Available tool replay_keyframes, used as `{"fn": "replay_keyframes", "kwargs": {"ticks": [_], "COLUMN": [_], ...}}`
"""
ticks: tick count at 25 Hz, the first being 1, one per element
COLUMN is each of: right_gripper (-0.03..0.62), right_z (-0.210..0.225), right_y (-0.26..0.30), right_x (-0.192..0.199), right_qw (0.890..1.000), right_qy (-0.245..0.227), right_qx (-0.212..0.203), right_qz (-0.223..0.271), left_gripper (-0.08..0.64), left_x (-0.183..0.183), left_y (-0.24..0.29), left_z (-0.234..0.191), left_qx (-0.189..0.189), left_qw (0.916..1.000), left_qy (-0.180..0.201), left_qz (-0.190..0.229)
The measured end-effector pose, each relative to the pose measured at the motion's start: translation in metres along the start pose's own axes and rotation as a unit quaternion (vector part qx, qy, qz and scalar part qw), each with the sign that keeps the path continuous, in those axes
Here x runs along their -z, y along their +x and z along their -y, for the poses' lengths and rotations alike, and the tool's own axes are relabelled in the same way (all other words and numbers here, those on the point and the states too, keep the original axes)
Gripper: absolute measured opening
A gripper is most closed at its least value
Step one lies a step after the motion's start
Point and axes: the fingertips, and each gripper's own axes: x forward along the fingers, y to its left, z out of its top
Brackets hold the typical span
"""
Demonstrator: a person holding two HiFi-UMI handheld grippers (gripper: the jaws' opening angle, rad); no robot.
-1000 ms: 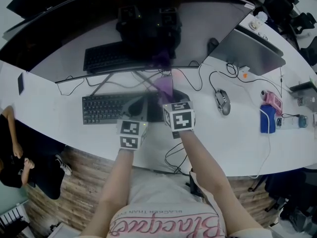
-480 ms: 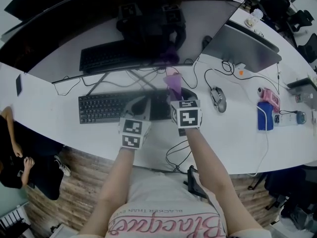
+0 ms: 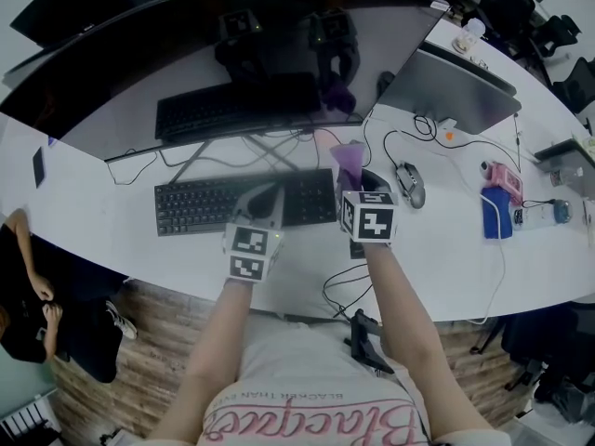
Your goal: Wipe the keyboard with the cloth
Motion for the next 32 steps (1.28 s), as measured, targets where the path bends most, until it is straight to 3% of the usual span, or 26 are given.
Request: {"fn": "replay_keyframes", "kwargs": {"ticks": [10, 17, 24, 32], "right_gripper": [0.087, 0.087, 0.087, 0.087], "right_z": [-0.025, -0.065, -0.127, -0.209], "right_y": [-0.047, -0.076, -0.095, -0.094], "right_x": [-0.012, -0.017, -0.023, -0.017], "right_qw": [0.999, 0.998, 0.996, 0.99], "right_qy": [0.02, 0.039, 0.034, 0.041], "right_qx": [0.003, -0.018, -0.063, -0.131], "right_qz": [0.026, 0.037, 0.047, 0.026], "left_gripper": [0.006, 0.008, 0.008, 0.008], "left_x": [-0.006, -0.004, -0.009, -0.002], "left_y": [-0.037, -0.069, -0.107, -0.141], "left_z": [-0.015, -0.024, -0.042, -0.082], "left_qx": [0.006, 0.012, 0.01, -0.014], "left_qw": [0.9998, 0.9995, 0.9988, 0.9981], "left_qy": [0.005, 0.014, 0.014, -0.006], "left_qz": [0.018, 0.025, 0.046, 0.059]}}
